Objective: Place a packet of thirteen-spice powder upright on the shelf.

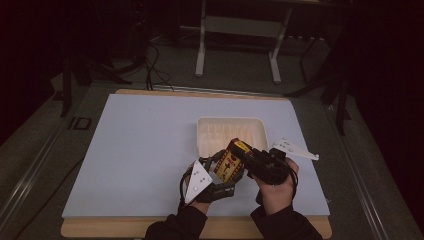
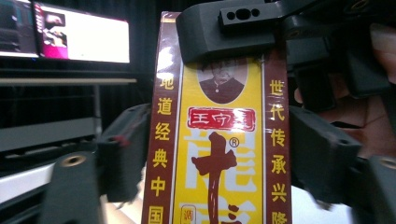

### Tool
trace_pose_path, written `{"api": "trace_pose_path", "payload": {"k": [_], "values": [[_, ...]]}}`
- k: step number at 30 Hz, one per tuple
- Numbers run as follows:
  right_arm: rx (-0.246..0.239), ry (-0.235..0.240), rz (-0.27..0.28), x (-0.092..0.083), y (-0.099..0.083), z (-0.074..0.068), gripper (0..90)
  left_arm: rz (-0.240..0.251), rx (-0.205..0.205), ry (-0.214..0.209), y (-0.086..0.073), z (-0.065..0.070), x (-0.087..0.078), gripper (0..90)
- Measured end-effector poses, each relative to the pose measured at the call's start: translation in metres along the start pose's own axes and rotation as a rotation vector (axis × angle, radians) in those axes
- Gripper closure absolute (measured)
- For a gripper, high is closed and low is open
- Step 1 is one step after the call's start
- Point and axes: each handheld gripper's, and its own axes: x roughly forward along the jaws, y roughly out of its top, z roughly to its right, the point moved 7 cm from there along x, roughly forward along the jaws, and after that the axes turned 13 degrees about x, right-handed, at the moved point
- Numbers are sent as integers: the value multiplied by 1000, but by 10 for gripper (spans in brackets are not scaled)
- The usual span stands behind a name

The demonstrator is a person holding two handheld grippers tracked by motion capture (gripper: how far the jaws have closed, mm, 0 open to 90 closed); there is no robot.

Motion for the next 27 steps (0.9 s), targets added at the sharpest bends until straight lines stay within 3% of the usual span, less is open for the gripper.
{"api": "trace_pose_path", "payload": {"k": [8,11,15,20,27], "values": [[-87,-50,68,4,23,-7,678,-29,24,44,4,-15,-8,191],[-144,-91,114,7,34,-7,678,-55,17,42,1,-19,-14,186],[-189,-144,157,11,46,-3,678,-73,52,66,-4,-25,-25,179],[-222,-194,164,21,56,8,678,-94,66,76,-11,-37,-38,179],[-207,-289,205,34,62,32,678,-130,85,84,-20,-49,-52,179]]}}
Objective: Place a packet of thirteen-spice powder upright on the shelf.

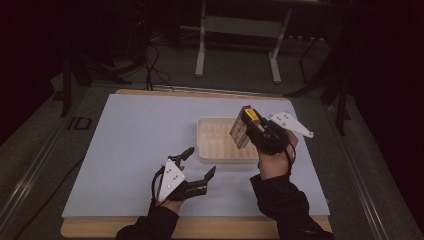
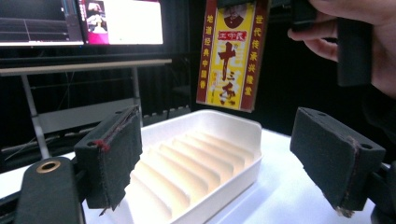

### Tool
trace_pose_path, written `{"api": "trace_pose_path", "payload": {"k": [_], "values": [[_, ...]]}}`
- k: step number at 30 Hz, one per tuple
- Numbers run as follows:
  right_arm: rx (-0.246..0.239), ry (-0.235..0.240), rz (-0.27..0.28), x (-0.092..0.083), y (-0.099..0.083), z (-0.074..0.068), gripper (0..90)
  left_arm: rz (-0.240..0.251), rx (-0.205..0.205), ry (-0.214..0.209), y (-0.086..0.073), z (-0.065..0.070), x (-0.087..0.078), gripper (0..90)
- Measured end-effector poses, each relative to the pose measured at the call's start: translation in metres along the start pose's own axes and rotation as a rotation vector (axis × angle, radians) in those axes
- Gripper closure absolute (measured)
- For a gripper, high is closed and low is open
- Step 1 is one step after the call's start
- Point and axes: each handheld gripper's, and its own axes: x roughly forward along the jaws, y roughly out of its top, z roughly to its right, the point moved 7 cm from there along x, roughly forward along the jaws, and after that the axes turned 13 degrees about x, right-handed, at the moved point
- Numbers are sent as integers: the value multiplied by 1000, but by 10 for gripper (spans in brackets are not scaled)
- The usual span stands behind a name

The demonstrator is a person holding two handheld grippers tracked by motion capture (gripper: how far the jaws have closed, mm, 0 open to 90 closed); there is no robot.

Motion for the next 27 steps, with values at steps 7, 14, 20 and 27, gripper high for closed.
{"api": "trace_pose_path", "payload": {"k": [7,14,20,27], "values": [[5,-94,31,14,-5,14,678,-74,10,26,-13,-2,-9,61],[32,-157,57,28,-10,25,678,-85,33,63,-21,-6,-13,19],[42,-184,59,38,-20,35,678,-105,9,57,-30,-7,-12,19],[75,-216,45,48,-33,50,678,-116,-62,61,-32,-10,-13,5]]}}
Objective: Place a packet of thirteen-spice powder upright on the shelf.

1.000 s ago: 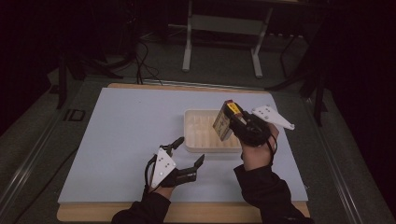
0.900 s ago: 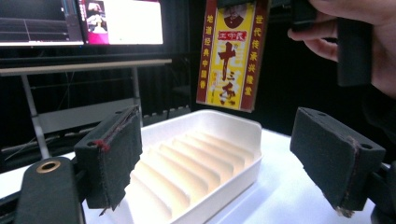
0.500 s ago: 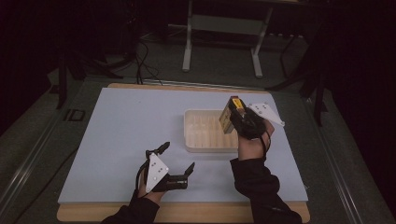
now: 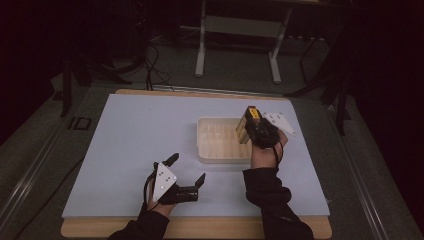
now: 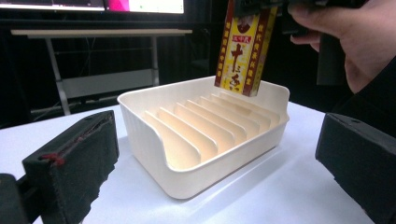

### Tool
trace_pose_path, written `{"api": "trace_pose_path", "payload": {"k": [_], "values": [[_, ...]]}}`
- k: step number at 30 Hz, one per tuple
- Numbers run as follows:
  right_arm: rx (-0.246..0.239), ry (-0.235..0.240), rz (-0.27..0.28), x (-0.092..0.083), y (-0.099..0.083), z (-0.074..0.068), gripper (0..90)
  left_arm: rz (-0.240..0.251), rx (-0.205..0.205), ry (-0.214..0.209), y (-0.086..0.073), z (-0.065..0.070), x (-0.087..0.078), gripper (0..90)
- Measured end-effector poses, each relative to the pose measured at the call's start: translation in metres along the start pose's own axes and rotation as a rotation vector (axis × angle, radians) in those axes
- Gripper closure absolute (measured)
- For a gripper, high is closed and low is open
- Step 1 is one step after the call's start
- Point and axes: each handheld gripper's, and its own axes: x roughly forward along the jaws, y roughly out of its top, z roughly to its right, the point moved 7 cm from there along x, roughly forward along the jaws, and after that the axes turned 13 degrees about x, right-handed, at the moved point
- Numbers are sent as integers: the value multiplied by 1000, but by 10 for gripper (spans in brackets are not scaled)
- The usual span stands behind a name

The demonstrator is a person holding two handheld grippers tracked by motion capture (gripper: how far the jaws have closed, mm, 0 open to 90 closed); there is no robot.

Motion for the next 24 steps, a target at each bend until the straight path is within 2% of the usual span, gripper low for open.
{"api": "trace_pose_path", "payload": {"k": [7,11,13,15,20,24], "values": [[24,-23,-20,8,-10,12,678,-10,-6,26,-2,-3,0,6],[34,-28,-23,10,-13,15,678,-9,-7,23,-3,-3,1,5],[13,-46,-23,11,-15,17,678,-9,-8,23,-3,-3,1,6],[28,-39,-34,12,-18,17,678,-9,-6,24,-3,-3,1,5],[8,-50,-24,11,-19,18,678,-11,-9,26,-3,-3,1,6],[45,-55,-24,10,-18,24,678,-14,-11,21,-3,-3,2,6]]}}
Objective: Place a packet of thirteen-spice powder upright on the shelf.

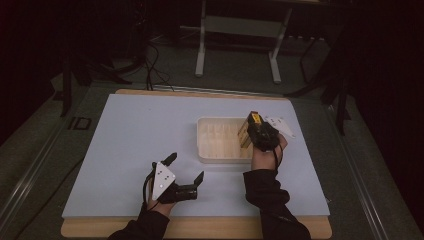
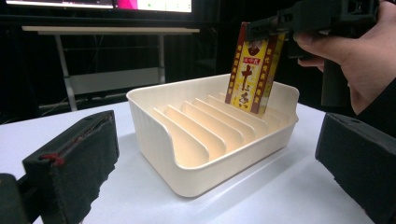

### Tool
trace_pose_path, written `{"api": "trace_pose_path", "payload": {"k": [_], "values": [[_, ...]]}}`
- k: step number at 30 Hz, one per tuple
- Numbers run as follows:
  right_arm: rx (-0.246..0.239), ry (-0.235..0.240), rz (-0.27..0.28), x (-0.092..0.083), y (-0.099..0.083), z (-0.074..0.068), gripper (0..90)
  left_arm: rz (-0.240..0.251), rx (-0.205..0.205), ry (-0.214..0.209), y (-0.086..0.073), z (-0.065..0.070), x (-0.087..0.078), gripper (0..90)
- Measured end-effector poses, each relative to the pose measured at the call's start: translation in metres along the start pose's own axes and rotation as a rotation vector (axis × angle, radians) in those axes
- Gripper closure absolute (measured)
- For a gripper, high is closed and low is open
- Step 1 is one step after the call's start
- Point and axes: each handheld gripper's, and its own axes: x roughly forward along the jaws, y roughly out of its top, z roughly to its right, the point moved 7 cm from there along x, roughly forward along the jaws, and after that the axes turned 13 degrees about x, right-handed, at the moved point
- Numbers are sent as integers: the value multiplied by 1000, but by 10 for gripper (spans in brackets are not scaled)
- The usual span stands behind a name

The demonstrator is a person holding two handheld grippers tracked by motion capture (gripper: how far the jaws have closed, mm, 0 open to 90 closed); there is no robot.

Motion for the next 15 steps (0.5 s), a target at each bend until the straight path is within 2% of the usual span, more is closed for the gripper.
{"api": "trace_pose_path", "payload": {"k": [4,8,12,15], "values": [[8,1,-11,1,-1,-1,678,-2,0,-4,0,1,1,6],[-46,-11,-5,3,-8,-7,678,-1,0,3,0,0,1,6],[-46,-27,-8,9,-12,-7,678,0,0,1,0,0,1,6],[-64,-39,-9,14,-17,-7,677,-1,-2,-3,0,1,1,6]]}}
